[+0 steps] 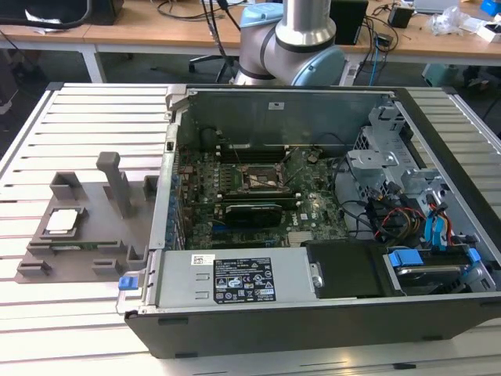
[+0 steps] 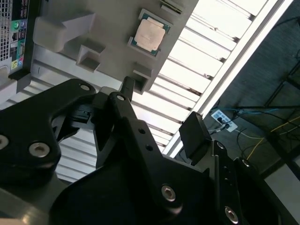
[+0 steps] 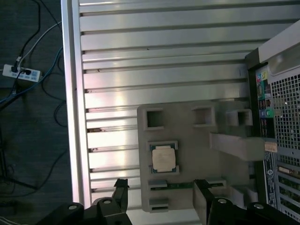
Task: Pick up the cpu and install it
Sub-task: 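Pick up the cpu and move it towards the insertion slot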
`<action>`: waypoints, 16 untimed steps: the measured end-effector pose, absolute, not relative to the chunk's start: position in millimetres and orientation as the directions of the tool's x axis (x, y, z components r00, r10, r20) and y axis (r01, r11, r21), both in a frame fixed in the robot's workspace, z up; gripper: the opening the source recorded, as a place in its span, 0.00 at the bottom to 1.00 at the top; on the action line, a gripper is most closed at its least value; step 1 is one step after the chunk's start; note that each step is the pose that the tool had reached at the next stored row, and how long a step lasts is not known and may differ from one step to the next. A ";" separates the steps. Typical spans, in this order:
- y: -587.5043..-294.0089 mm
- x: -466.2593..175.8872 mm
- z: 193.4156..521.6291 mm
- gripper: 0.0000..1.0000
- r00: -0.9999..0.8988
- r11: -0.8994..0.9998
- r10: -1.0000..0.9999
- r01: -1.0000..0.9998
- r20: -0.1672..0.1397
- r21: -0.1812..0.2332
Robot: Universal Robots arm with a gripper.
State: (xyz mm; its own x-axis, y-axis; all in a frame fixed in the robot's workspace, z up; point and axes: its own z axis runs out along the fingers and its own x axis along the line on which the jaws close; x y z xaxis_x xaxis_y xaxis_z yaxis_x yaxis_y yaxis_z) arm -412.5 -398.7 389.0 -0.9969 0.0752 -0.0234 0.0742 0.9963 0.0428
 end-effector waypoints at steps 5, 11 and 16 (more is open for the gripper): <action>-398.7 -411.6 381.2 0.66 -0.997 0.996 0.075 0.074 -0.024 0.042; -398.7 -411.6 375.9 0.66 -0.997 0.996 0.075 0.074 -0.024 0.042; -398.7 -411.6 372.8 0.66 -0.997 0.996 0.075 0.074 -0.024 0.041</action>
